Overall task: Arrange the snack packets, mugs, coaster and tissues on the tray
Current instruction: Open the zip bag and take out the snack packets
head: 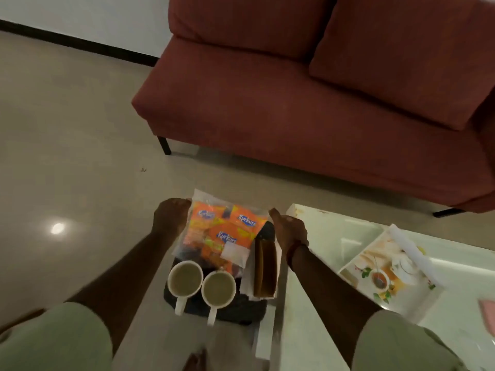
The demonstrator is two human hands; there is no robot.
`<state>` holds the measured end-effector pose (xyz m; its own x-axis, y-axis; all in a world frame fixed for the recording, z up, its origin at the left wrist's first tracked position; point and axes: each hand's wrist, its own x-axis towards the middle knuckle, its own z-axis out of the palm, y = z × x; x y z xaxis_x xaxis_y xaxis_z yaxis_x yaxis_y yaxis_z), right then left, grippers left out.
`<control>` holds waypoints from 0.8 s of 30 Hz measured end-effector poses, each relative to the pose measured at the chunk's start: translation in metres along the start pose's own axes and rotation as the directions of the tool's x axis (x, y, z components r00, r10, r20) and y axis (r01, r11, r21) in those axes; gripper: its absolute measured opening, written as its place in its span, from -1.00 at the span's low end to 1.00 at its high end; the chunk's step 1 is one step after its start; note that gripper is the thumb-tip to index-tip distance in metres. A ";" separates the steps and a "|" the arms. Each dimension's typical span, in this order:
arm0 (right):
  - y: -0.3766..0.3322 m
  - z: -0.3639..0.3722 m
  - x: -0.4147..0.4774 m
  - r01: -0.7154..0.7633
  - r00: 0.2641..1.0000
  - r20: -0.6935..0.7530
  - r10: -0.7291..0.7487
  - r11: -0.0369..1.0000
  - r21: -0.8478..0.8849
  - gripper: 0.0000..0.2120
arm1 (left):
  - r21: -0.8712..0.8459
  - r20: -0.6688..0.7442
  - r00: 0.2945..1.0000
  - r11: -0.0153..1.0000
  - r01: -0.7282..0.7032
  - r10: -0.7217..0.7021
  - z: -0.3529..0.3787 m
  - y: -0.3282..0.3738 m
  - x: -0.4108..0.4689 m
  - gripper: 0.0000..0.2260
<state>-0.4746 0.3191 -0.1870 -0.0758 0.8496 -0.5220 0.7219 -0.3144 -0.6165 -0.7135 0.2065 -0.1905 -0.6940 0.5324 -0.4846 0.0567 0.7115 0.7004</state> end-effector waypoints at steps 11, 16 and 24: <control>0.027 0.063 0.091 -0.281 0.959 0.120 0.256 0.902 0.326 -0.47 | -0.111 0.138 0.982 0.983 0.146 -0.130 0.042 -0.060 0.076 -0.76; 0.021 0.059 0.091 -0.232 0.973 0.092 0.213 0.893 0.385 -0.62 | -0.123 0.087 0.994 0.990 0.070 -0.059 0.033 -0.048 0.077 -0.73; -0.064 -0.037 -0.031 0.140 0.989 -0.043 -0.138 0.833 0.535 -0.95 | -0.070 -0.182 0.940 0.950 -0.305 0.288 -0.055 0.050 -0.020 -0.84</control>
<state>-0.4927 0.3279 -0.1096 -0.1451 0.9024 -0.4056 0.2227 -0.3697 -0.9021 -0.7365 0.2062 -0.1165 -0.7670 0.6218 -0.1583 0.2152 0.4818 0.8495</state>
